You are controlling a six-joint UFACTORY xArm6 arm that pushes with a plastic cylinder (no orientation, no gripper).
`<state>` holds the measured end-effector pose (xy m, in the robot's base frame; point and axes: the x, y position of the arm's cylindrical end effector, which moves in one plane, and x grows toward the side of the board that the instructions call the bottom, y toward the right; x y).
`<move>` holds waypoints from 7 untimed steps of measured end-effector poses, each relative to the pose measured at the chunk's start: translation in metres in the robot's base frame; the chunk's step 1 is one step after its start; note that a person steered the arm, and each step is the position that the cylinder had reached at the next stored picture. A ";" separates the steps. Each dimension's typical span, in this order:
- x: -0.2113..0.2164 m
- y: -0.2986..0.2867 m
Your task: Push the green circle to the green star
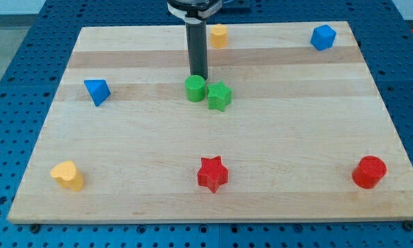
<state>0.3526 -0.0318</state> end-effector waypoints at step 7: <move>0.017 -0.061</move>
<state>0.3693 -0.0929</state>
